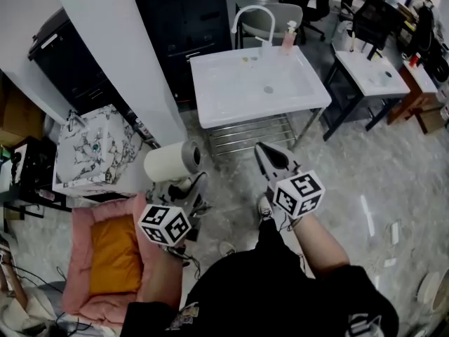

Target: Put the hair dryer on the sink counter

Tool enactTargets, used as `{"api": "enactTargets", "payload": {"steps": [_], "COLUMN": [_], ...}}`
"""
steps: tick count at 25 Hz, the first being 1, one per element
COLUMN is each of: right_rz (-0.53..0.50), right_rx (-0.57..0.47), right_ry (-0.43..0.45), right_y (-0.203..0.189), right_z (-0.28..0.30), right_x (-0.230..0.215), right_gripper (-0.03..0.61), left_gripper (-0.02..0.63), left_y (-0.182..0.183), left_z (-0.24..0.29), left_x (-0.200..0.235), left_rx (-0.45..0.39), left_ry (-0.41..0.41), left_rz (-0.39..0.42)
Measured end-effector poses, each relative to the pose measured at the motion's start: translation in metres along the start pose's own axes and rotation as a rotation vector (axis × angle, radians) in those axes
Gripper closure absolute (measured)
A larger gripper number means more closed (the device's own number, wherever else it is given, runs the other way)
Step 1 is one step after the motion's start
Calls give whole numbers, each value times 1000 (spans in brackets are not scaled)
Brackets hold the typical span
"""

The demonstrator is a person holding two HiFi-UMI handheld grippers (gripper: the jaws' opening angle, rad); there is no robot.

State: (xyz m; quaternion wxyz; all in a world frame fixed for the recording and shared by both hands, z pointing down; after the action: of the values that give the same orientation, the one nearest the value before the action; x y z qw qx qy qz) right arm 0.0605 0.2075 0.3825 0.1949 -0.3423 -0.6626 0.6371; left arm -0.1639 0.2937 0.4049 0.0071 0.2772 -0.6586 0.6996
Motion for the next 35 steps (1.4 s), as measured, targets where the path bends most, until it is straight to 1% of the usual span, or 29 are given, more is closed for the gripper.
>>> {"api": "enactTargets", "payload": {"steps": [6,14,21,29,35], "right_rz": [19,36,45,45,48], "right_rx": [7,25,34,41,48], "right_ry": [45,93,123,186,212], "right_y": [3,7,8,24,31], "right_z": [35,99,140,174,188], "right_x": [-54,-144,-215,-265,-296], "right_gripper": [580,580,580,580,580], "left_gripper": [420,420,420,420,420], "left_y": [-1,-2,-8,3,3], "left_z": [51,147,224,288,324], "left_x": [2,17,22,16,13], "left_rx": [-6,-15,-19,-51,-58], "left_ry": [51,102,130,158,172], "left_rz": [9,2,7,30,22]}}
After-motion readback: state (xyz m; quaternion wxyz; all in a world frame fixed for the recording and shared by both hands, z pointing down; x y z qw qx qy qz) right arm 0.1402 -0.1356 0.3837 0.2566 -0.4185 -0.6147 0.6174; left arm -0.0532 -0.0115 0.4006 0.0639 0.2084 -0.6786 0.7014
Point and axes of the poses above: the fingertips, and each gripper's own axes: z forward along the fingers, x to its left, y out of its top, the point moved 6 cm from there along -z, backward along the fingers, and after that the axes turned 12 degrees about -x, right-handed, at the moved point
